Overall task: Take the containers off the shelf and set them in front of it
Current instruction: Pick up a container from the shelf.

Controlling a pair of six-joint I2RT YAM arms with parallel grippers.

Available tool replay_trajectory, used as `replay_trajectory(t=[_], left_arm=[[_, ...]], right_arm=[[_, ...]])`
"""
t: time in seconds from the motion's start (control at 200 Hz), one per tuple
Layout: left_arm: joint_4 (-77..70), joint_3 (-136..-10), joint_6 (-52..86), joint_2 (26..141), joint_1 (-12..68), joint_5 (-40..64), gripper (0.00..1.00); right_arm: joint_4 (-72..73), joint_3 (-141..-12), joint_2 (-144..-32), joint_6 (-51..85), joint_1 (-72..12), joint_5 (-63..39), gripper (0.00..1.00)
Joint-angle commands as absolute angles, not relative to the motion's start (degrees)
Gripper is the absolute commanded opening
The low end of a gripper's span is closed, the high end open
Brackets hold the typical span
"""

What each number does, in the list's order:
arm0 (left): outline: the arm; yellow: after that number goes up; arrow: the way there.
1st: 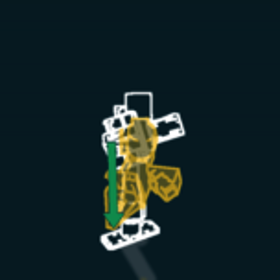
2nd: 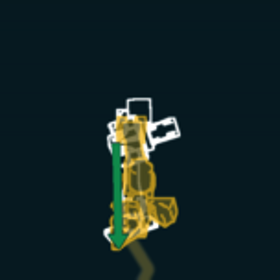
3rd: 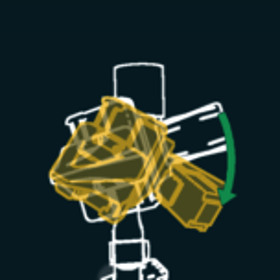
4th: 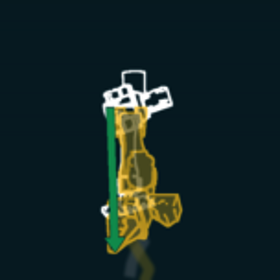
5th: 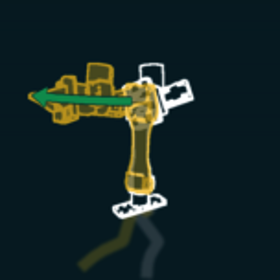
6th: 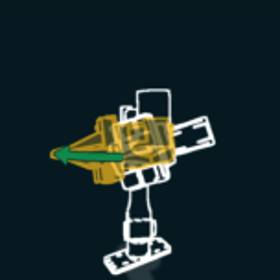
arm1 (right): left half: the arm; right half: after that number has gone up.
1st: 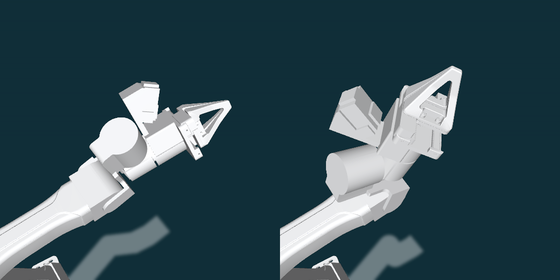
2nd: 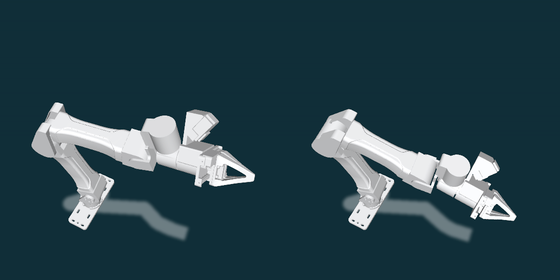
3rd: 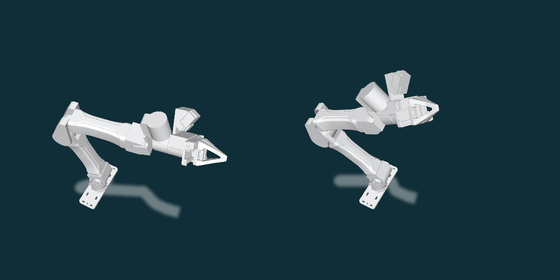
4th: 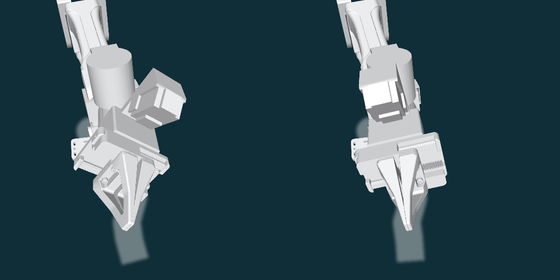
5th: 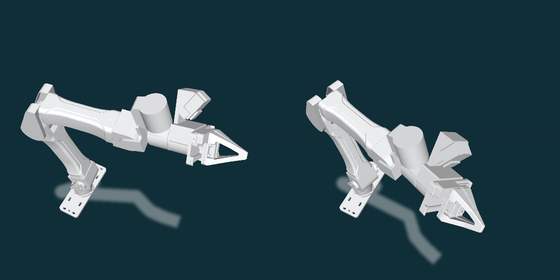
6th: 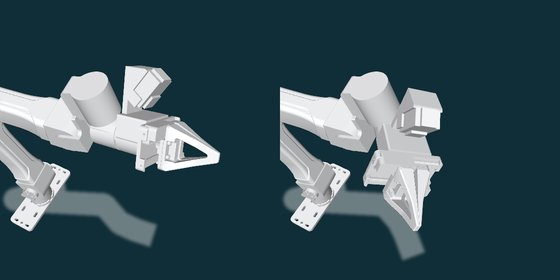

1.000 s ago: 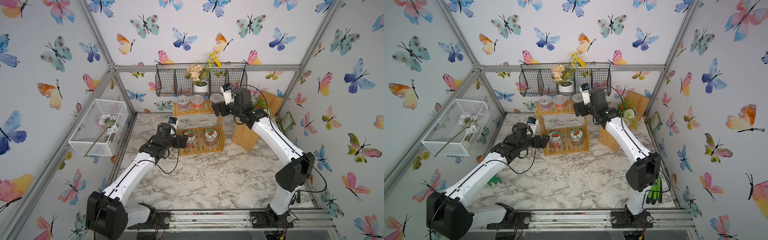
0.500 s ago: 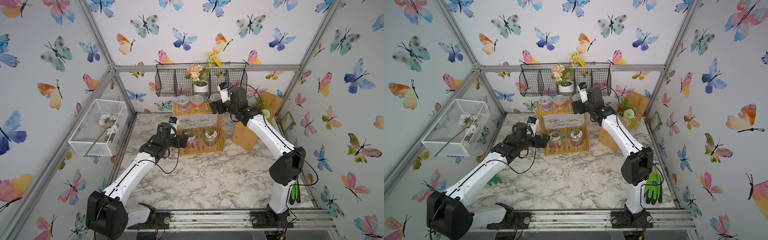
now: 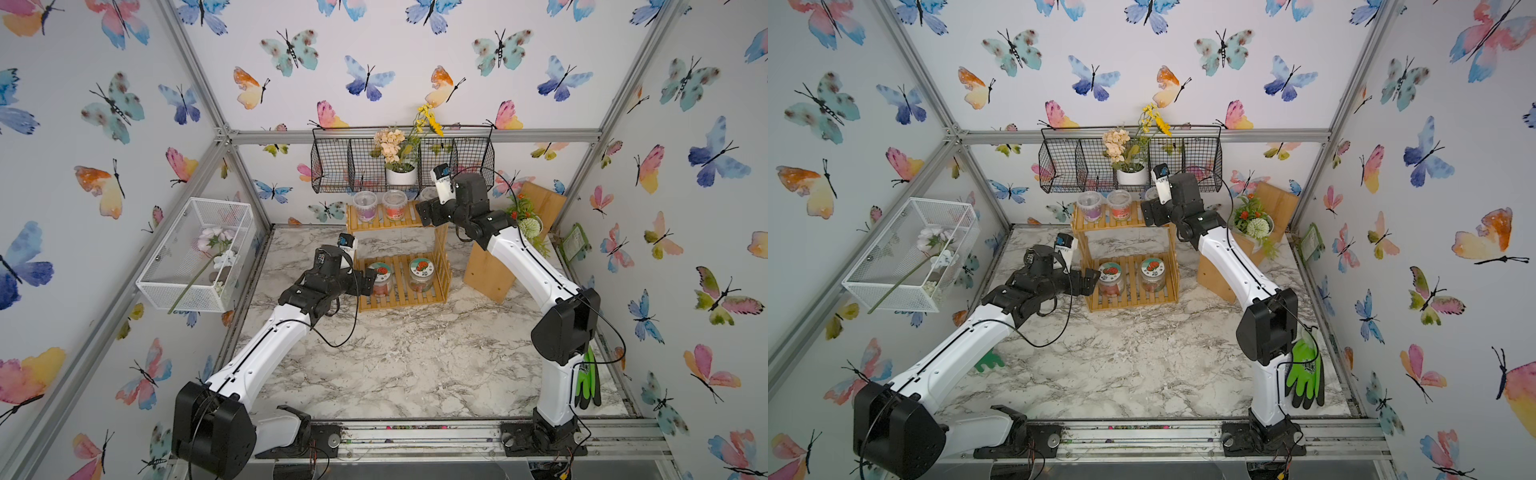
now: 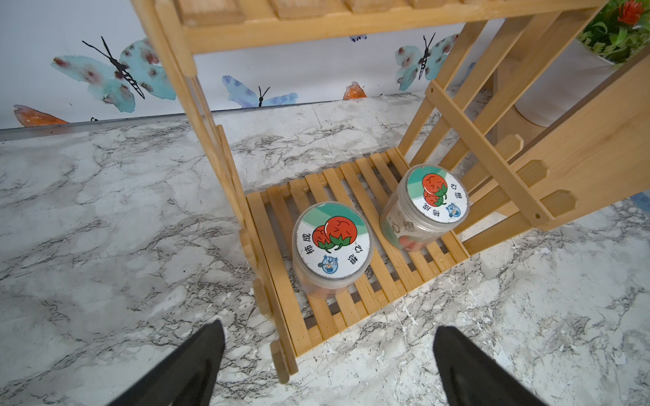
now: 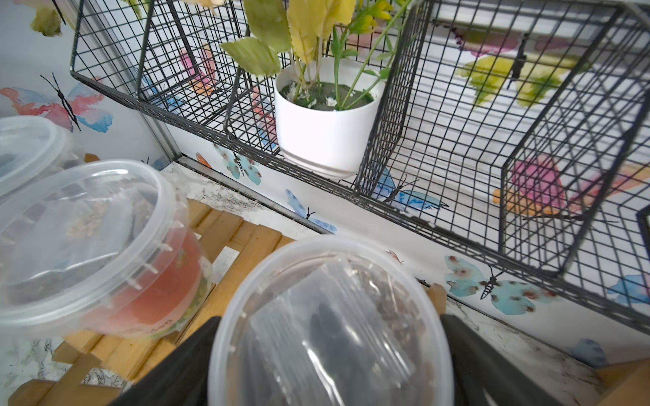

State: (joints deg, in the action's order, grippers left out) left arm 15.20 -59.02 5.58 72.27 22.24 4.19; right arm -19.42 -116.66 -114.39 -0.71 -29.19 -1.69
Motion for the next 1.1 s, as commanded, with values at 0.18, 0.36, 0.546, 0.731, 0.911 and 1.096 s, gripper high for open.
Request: replay_trajectory(t=[0.18, 0.36, 0.546, 0.731, 0.911, 1.096], left_arm=[[13.8, -58.3, 5.6, 72.7, 22.4, 5.5, 0.99], [13.7, -58.3, 5.6, 72.8, 22.4, 5.4, 0.99], [13.7, -58.0, 5.8, 72.6, 22.4, 5.4, 0.99], [13.4, -57.7, 6.1, 72.5, 22.4, 5.4, 0.99], [13.4, -57.8, 6.1, 72.6, 22.4, 5.5, 0.99], [13.1, -57.9, 6.1, 72.9, 22.4, 5.6, 0.99]], right_arm=[[-16.6, -117.9, -115.0, -1.1, -29.2, -2.0, 0.82], [-16.7, -117.5, -114.9, -1.3, -29.2, -2.4, 0.68], [-16.0, -116.1, -113.9, -1.3, -29.2, -2.9, 0.59], [-14.5, -113.9, -112.2, -1.2, -29.2, -3.4, 0.55], [-13.5, -111.7, -109.9, -1.1, -29.2, -4.0, 0.53], [-12.2, -108.5, -107.0, -1.0, -29.2, -5.0, 0.52]])
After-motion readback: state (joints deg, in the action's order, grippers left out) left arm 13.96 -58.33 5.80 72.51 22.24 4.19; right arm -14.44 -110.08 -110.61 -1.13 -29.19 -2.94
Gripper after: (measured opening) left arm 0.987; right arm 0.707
